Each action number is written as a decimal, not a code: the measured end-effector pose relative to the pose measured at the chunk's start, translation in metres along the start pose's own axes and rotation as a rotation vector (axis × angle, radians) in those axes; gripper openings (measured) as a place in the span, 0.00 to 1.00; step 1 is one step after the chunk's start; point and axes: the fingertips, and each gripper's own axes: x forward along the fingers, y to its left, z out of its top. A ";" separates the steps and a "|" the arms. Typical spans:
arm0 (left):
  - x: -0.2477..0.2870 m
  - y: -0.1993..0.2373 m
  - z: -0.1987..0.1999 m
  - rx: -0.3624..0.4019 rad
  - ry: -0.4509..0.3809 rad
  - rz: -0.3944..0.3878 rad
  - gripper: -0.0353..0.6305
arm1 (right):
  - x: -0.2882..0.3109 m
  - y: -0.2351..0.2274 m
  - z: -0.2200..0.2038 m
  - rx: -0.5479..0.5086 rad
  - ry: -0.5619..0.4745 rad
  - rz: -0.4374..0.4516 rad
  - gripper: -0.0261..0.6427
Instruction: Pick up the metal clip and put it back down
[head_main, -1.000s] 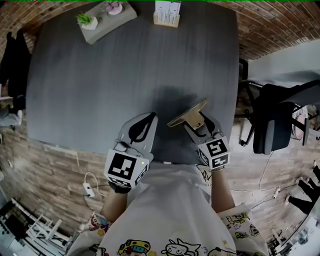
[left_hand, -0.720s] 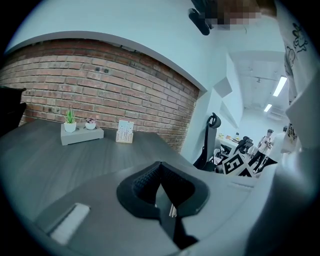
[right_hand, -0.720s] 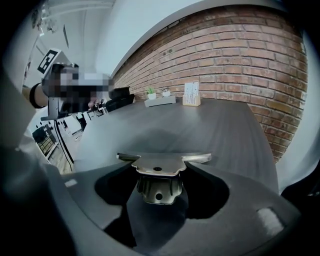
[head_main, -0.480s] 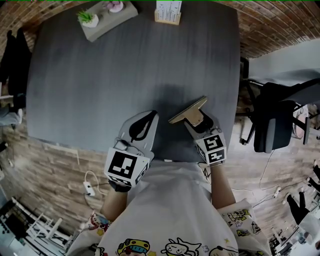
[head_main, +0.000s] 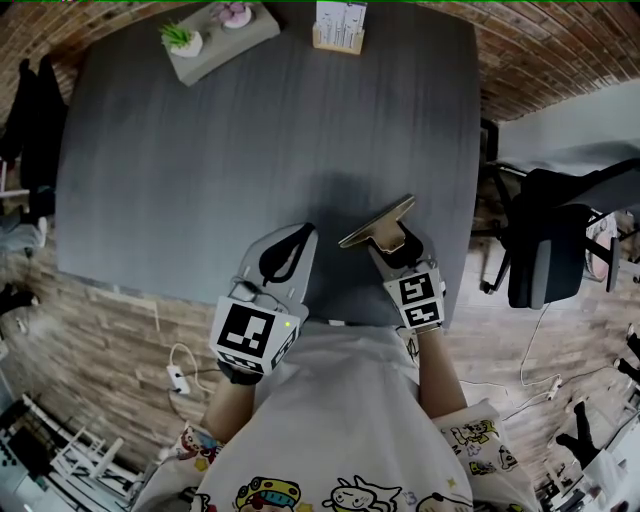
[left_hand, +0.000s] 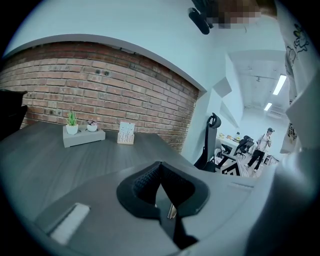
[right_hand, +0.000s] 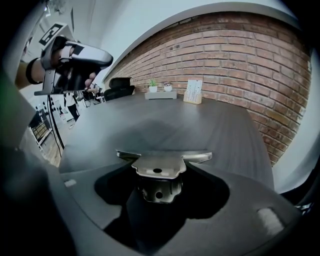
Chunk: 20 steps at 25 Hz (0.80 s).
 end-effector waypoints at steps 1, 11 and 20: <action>0.000 0.000 0.000 0.001 0.000 0.001 0.05 | 0.000 0.000 0.000 0.000 -0.001 -0.001 0.47; -0.001 -0.003 0.006 0.015 -0.011 0.002 0.05 | 0.000 0.001 -0.001 0.023 -0.003 0.016 0.51; -0.001 -0.007 0.018 0.034 -0.040 0.000 0.05 | -0.015 0.001 0.014 0.011 -0.044 0.014 0.54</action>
